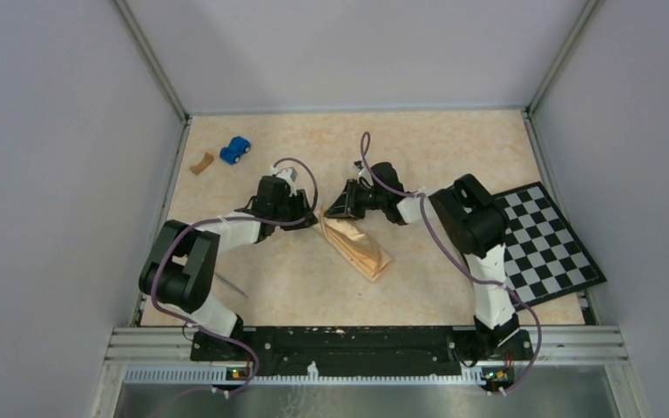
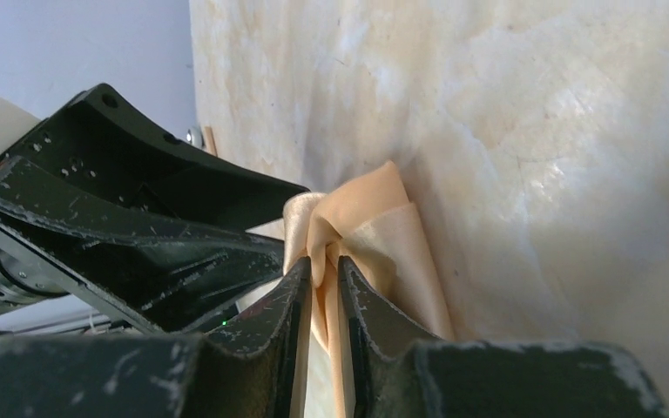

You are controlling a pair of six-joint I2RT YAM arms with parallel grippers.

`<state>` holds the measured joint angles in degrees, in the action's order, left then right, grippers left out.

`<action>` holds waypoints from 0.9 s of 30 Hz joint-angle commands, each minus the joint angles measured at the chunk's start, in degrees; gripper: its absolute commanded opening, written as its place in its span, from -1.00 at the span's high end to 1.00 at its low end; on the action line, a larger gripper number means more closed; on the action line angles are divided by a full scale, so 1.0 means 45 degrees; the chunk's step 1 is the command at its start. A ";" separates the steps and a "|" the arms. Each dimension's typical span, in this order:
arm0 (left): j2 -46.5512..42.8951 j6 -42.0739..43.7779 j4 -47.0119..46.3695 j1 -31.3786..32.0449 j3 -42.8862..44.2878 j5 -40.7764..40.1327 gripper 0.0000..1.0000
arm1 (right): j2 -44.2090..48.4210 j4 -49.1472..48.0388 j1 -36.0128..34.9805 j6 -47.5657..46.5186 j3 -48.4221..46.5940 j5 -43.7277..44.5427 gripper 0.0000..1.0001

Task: Fold the napkin into a case and place the utensils inside
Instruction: Stuff the top corner of the smaller-rectangle-folded napkin at the center of the board.

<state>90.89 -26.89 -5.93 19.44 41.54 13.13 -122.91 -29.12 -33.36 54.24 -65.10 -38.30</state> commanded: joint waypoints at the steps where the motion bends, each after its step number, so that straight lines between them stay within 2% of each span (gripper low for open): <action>1: 0.0204 0.0098 -0.0773 0.0013 0.0435 0.0320 0.04 | -0.0454 -0.0389 -0.0309 -0.0002 -0.0784 -0.0189 0.69; 7: 0.0458 0.0082 -0.1022 0.0010 0.0532 0.0600 0.07 | -0.0989 -0.0206 -0.0886 0.0118 -0.1136 0.0498 0.82; 11: 0.0615 -0.0037 -0.1095 0.0016 0.0622 0.0710 0.08 | -0.1331 -0.1412 -0.1196 0.1003 -0.0830 0.0825 0.94; 16: 0.0157 0.0224 -0.0485 0.0011 0.0564 0.0121 0.07 | -0.0465 -0.1144 -0.0708 0.0627 -0.0157 0.0768 0.71; 21: -0.0596 0.0098 0.0309 -0.0012 0.0369 -0.0442 0.01 | 0.0231 -0.0539 -0.0398 -0.0121 0.0275 0.0495 0.69; 24: -0.0759 -0.0032 0.0070 -0.0004 0.0098 -0.0335 -0.01 | 0.0160 -0.1004 -0.0450 0.0046 0.0488 0.0399 0.67; 26: -0.0439 -0.0049 -0.0067 -0.0015 0.0196 -0.0053 0.06 | -0.0123 -0.1153 -0.0644 0.0178 0.0390 0.0481 0.74; 27: -0.0125 -0.0067 -0.0119 0.0010 0.0331 0.0202 0.10 | -0.0322 -0.1195 -0.0751 0.0269 0.0202 0.0472 0.83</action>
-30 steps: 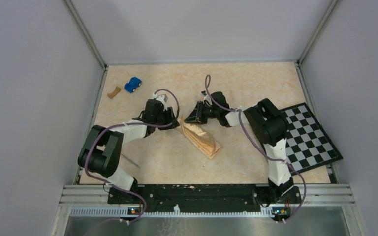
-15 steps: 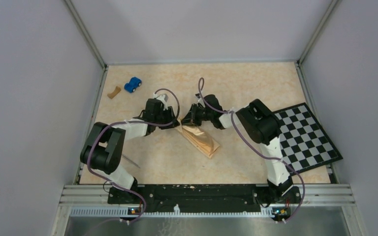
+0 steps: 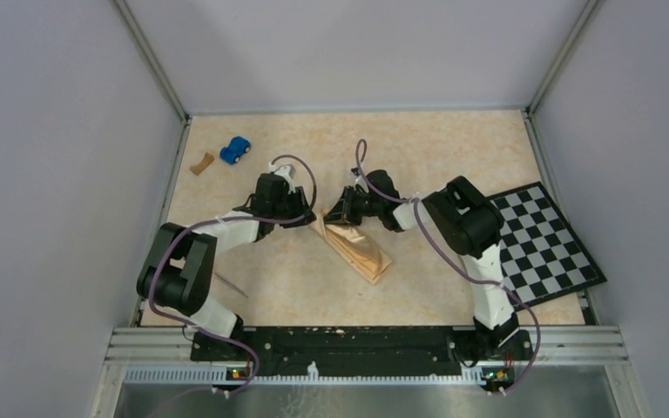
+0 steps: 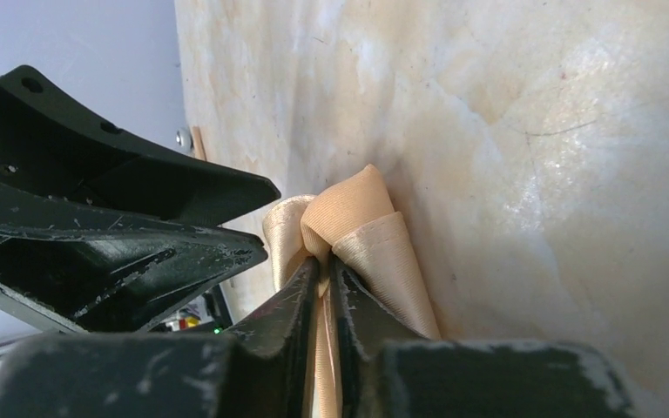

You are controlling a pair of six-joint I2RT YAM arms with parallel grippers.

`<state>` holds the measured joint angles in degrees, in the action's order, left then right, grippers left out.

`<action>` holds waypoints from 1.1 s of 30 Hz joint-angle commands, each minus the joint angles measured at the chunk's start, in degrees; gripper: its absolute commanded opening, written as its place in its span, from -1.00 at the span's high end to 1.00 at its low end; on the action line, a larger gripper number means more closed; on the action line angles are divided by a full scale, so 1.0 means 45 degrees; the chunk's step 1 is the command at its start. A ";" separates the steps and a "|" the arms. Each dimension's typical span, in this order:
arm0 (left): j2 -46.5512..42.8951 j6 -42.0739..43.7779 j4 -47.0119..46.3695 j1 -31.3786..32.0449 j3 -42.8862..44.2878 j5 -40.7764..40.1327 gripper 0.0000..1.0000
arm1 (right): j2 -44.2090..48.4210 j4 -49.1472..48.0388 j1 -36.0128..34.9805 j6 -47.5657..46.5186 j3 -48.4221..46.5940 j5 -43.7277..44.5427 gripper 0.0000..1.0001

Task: Fold the napkin into a case and place the utensils inside
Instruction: Stuff the top corner of the smaller-rectangle-folded napkin at the center of the board.

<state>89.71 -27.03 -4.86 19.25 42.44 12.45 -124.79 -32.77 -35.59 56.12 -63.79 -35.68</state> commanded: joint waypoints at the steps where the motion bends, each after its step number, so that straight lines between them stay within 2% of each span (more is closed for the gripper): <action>1: 0.0337 -0.0093 -0.0527 0.0095 0.0181 0.0512 0.12 | -0.0113 -0.0472 -0.0391 -0.0007 -0.0235 -0.0058 0.91; 3: 0.0665 -0.0176 -0.0882 0.0239 0.0262 0.0637 0.12 | -0.0503 -0.0582 -0.0772 0.0205 -0.0572 0.0166 1.00; 7: 0.1450 -0.0230 -0.0885 0.0524 0.0829 0.0748 0.15 | -0.0682 -0.0927 -0.1208 0.0605 -0.0624 0.0662 1.00; 11: 0.0800 0.0155 -0.0382 0.0489 0.0674 0.0072 0.10 | 0.0688 -0.0837 -0.0559 0.0377 0.0417 0.0154 0.69; 17: -0.0733 0.0515 0.0906 0.0487 0.0512 -0.0470 -0.05 | 0.3243 0.0308 0.0410 -0.0734 0.2020 -0.0834 0.39; 21: -0.1700 -0.0132 0.1792 0.0474 0.0200 -0.0514 -0.10 | 0.4340 0.1296 0.0566 -0.1694 0.2656 -0.0737 0.30; 24: -0.2317 -0.1040 0.2288 0.0482 -0.0292 -0.0483 -0.11 | 0.4602 0.2037 0.0624 -0.2428 0.2953 -0.0349 0.32; 27: -0.2654 -0.1682 0.2052 0.0486 -0.0890 0.0055 -0.09 | 0.4672 0.2095 0.0630 -0.2877 0.3343 -0.0048 0.44; 33: -0.1206 -0.2149 0.0586 0.0628 -0.1247 0.1323 0.07 | 0.4906 0.1953 0.0596 -0.3237 0.4236 0.0551 0.64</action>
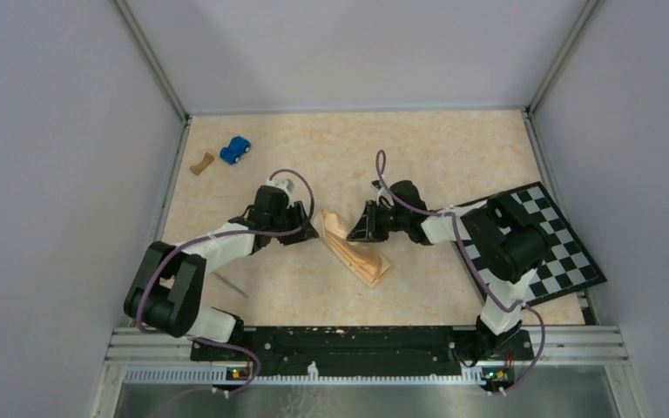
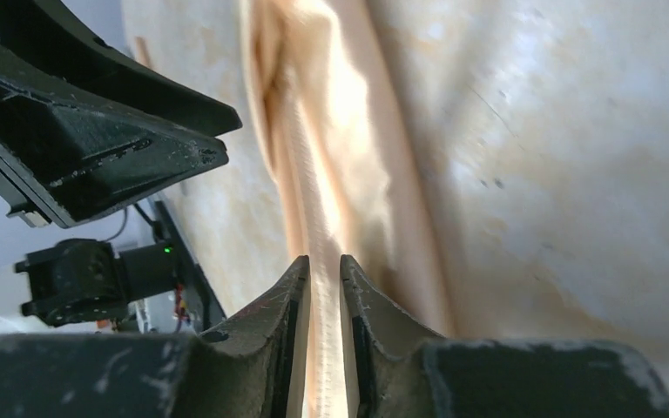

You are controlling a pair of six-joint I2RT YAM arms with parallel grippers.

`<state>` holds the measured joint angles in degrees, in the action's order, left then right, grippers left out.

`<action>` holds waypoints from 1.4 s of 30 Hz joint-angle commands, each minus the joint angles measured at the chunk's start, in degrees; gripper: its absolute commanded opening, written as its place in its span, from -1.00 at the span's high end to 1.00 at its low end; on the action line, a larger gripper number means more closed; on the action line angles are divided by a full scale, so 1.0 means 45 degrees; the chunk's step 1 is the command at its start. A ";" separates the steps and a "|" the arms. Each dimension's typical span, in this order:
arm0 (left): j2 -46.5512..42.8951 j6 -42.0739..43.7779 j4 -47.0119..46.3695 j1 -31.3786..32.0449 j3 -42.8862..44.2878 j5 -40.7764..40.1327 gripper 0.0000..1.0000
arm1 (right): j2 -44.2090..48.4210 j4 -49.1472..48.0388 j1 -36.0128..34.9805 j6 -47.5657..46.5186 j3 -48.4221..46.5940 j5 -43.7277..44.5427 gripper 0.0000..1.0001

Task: Fold the napkin into a case and place the utensils inside
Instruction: Stuff the top corner of the smaller-rectangle-folded napkin at the center of the board.

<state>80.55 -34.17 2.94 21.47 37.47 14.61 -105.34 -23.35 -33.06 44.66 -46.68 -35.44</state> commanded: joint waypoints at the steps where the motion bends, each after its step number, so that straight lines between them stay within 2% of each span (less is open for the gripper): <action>1: 0.1096 -0.0564 -0.1411 0.0233 -0.0129 0.0858 0.08 | 0.0609 -0.0184 -0.0030 -0.0678 0.0583 0.0601 0.67; 7: 0.2991 -0.0427 -0.2041 0.0861 0.1026 0.0719 0.17 | 0.0577 -0.1415 -0.1525 0.0401 0.1213 0.1920 0.76; 11: 0.2840 -0.0629 -0.2256 0.0892 0.0987 0.0642 0.19 | 0.1141 -0.0481 -0.2101 -0.0239 0.0976 0.3145 0.75; 14: 0.1783 -0.0416 -0.1496 0.0818 0.0638 0.0227 0.09 | 0.2182 0.1377 -0.2107 -0.1687 0.0714 0.4188 0.62; 17: 0.0580 -0.0462 -0.0987 0.0746 0.0035 0.0148 -0.01 | 0.3543 0.2267 -0.2106 -0.2713 0.0919 0.4723 0.43; 19: -0.0013 -0.0903 -0.0853 0.0717 -0.0467 0.0348 -0.07 | 0.4086 0.2603 -0.2213 -0.3039 0.0967 0.4961 0.26; 21: -0.0346 -0.1667 -0.1029 0.0713 -0.0972 0.1001 -0.06 | 0.4325 0.3005 -0.2335 -0.2971 0.0777 0.5201 0.17; 25: -0.0869 -0.3174 -0.2527 0.0767 -0.2432 0.2357 0.16 | 0.4256 0.3995 -0.3219 -0.2440 0.0066 0.6363 0.12; 31: -0.1042 -0.3989 -0.3808 0.1036 -0.3649 0.2940 0.30 | 0.3667 0.5580 -0.4632 -0.1554 -0.0809 0.8507 0.17; 36: -0.1095 -0.4607 -0.4601 0.1553 -0.4342 0.2665 0.45 | 0.2928 0.6603 -0.5561 -0.1742 -0.1573 0.9528 0.19; 42: -0.0242 -0.5308 -0.5845 0.2082 -0.4730 0.2676 0.55 | 0.1987 0.7248 -0.6152 -0.1936 -0.2240 1.0382 0.20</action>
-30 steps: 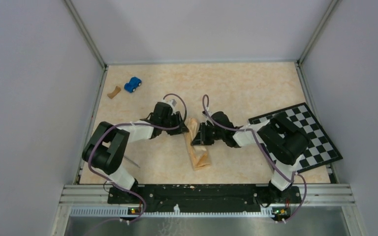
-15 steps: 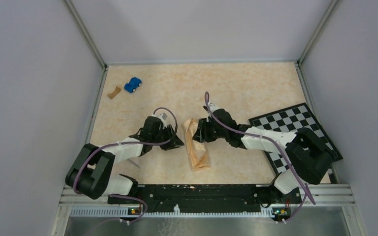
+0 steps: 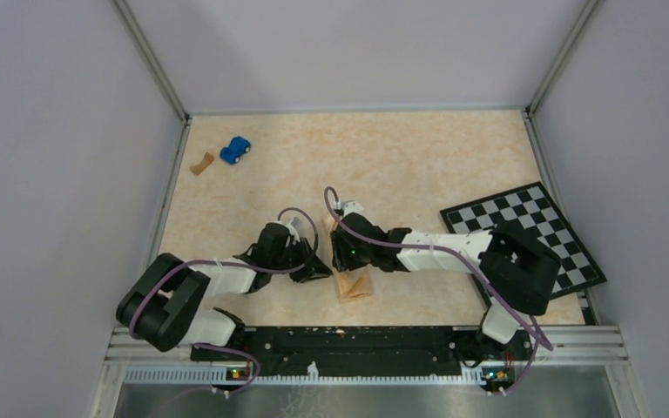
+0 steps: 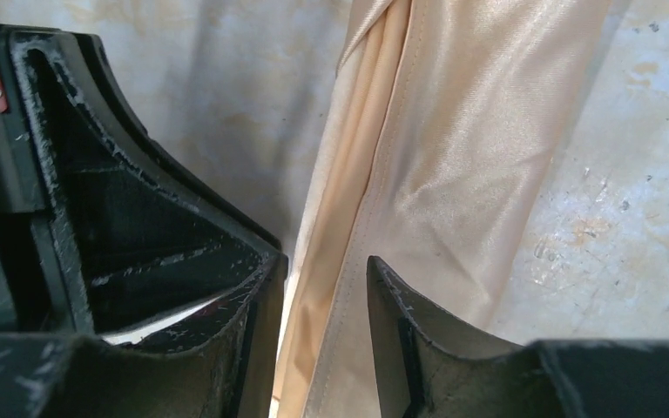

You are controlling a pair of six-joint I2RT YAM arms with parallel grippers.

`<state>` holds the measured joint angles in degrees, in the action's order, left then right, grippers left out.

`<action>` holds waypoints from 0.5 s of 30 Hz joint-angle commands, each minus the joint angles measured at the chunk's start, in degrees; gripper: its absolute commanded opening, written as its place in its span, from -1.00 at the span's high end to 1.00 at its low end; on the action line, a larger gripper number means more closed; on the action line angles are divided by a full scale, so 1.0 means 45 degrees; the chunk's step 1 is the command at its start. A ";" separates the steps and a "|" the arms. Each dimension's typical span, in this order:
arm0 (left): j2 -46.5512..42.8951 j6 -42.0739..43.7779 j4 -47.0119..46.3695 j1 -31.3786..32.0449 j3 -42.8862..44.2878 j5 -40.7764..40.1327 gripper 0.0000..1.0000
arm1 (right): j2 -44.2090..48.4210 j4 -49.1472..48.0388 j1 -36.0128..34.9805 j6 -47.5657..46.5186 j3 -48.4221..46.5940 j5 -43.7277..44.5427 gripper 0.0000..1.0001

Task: Fold the napkin into a case and place the utensils inside
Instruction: Stuff the top corner of the smaller-rectangle-folded napkin at the center of the board.

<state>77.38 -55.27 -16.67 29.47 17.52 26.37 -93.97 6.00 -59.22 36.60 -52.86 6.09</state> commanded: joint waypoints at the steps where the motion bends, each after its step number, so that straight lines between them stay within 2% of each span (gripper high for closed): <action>1: 0.0641 -0.0777 -0.1814 0.0374 -0.0419 0.0058 0.55 | -0.0657 0.0767 -0.0404 -0.0206 -0.0933 0.1287 0.20; 5: 0.1333 -0.1222 -0.2609 0.0620 -0.0577 -0.0041 0.68 | -0.1066 0.0756 -0.0516 -0.0281 -0.1061 0.1504 0.26; 11: 0.1692 -0.1653 -0.3252 0.1015 -0.0748 -0.0547 0.90 | -0.1115 0.0107 -0.0529 -0.0086 -0.1183 0.0623 0.73; 15: 0.1351 -0.1664 -0.3074 0.1191 -0.0841 -0.1018 0.98 | -0.0763 -0.0468 -0.0507 0.0423 -0.0896 0.0051 0.88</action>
<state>84.16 -62.61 -30.22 33.87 15.20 25.76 -99.44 8.12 -60.75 36.47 -55.64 9.13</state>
